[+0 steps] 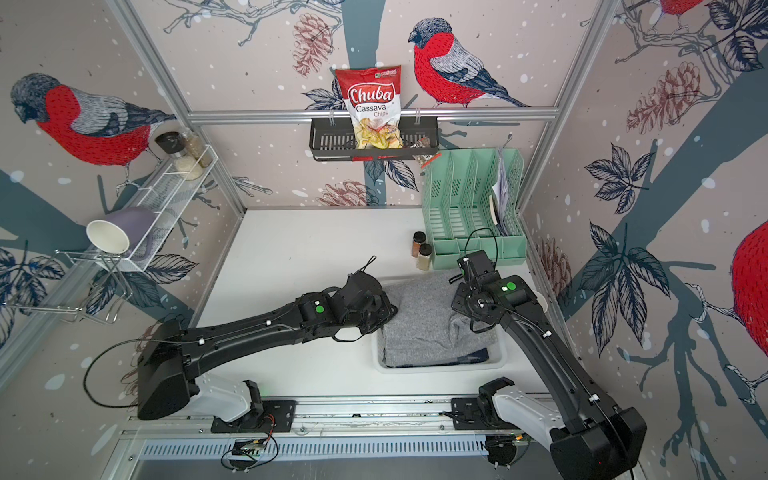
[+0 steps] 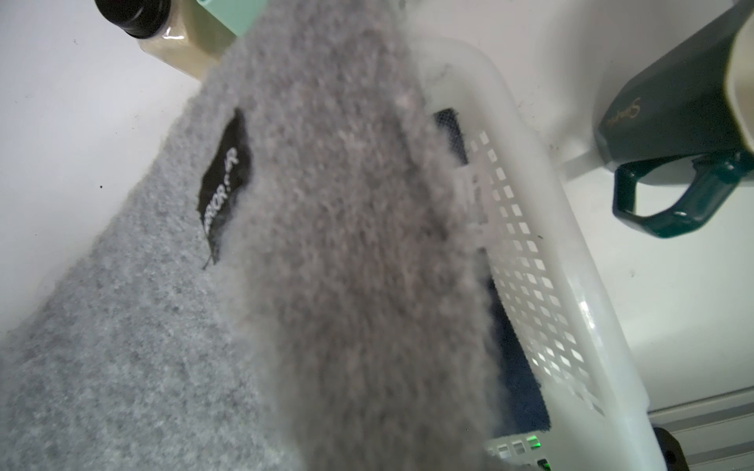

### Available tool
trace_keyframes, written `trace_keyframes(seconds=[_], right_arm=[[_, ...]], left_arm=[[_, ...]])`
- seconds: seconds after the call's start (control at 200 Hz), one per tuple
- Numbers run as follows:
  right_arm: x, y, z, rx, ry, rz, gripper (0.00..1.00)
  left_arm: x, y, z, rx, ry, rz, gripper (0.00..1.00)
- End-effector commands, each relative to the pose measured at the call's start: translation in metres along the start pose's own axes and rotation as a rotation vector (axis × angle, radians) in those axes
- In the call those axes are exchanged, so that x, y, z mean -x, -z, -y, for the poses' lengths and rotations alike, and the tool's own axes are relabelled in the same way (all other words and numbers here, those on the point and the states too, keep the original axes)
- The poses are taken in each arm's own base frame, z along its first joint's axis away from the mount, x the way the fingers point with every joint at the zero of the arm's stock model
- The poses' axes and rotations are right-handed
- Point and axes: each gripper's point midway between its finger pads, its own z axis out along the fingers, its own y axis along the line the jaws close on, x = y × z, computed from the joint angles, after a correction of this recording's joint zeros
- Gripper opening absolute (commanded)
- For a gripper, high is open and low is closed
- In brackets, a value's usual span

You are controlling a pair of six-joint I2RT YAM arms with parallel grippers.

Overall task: Put the folded scarf in the basket
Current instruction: Place the scarf in the basket.

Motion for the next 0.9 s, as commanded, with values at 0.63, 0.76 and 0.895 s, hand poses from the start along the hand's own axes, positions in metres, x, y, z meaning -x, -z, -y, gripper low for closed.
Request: trace_keyframes(seconds=[0.63,0.76,0.895], right_arm=[[-0.009,-0.039,0.019,-0.052,-0.024,-0.013,0.00],[-0.009,-0.040,0.023,-0.066,-0.041,-0.006,0.00],[-0.007,-0.040,0.027,-0.079,-0.051,0.001,0.00]], left_arm=[[0.011,-0.020,-0.018,0.093,-0.060,0.044,0.00],[0.010,-0.024,-0.027,0.120,-0.067,0.043,0.00],[0.009,-0.027,-0.031,0.131,-0.069,0.037,0.00]])
